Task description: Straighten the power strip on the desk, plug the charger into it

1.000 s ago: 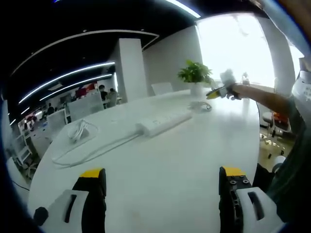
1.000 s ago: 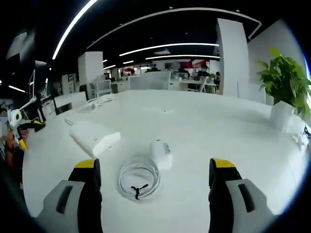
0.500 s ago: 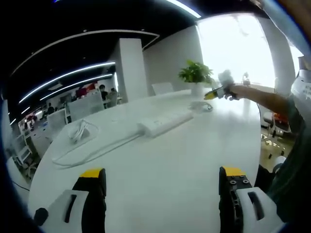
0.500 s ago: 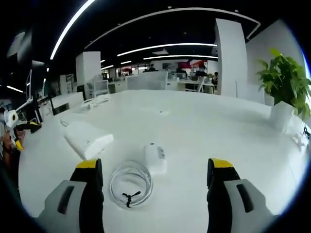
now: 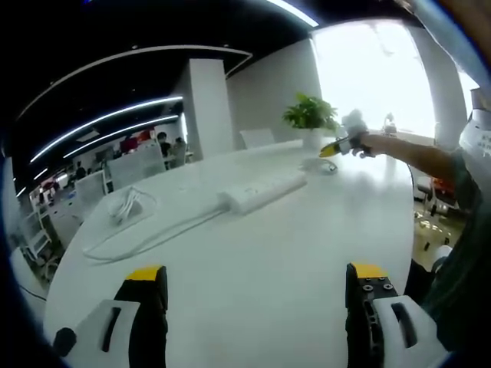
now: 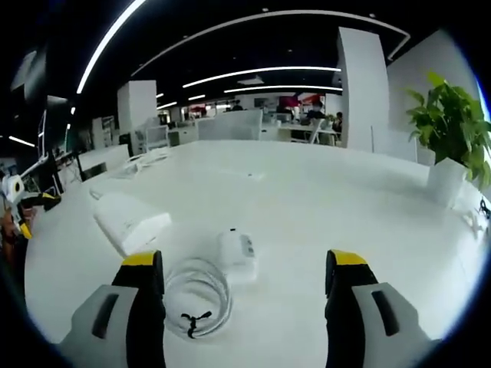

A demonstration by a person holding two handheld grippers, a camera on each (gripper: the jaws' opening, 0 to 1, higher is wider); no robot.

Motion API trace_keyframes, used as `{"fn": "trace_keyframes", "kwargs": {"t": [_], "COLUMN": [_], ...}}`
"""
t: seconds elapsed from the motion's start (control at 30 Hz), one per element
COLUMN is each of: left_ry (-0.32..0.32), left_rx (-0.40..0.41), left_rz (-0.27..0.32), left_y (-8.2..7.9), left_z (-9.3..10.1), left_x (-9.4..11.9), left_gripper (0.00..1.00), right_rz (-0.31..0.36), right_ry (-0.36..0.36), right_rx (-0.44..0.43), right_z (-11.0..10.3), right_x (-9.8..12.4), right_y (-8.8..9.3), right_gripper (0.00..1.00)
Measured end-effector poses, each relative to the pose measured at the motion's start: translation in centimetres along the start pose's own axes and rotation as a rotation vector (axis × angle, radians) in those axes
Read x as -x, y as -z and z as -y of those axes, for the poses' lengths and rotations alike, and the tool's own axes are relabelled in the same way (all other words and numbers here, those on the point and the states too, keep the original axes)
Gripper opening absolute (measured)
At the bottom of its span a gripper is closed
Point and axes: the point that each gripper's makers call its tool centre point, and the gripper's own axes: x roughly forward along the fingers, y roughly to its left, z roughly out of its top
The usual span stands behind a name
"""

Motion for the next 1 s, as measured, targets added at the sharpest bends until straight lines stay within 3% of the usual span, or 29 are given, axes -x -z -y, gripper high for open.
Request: {"fn": "trace_keyframes", "kwargs": {"t": [0.27,1.0], "left_ry": [0.0,-0.005], "left_rx": [0.003,0.001], "left_rz": [-0.001,-0.012], "left_y": [0.1,0.1], "left_z": [-0.1,-0.3], "left_x": [0.0,-0.3], "left_gripper": [1.0,1.0], "right_rz": [-0.005,-0.027], "right_ry": [0.014,-0.003], "right_rx": [-0.008,-0.01], "right_z": [1.5,1.6], "right_x": [-0.8,-2.4], "right_y": [-0.1,0.0], "right_gripper": [0.82,0.79]}}
